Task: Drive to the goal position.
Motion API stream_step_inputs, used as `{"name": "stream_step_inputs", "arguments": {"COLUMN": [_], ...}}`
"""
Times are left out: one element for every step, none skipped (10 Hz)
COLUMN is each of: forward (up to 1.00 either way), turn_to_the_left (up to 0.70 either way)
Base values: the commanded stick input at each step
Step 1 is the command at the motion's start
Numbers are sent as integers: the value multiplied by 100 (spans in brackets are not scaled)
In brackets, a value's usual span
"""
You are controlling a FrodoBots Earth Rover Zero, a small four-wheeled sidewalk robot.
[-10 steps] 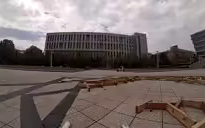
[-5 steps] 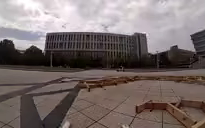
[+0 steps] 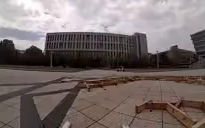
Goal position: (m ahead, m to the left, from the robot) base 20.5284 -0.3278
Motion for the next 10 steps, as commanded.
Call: {"name": "stream_step_inputs", "arguments": {"forward": [6,6,6,6,7,7,6,6,6,6], "turn_to_the_left": [1,1,1,0,1,1,1,1,0,0]}}
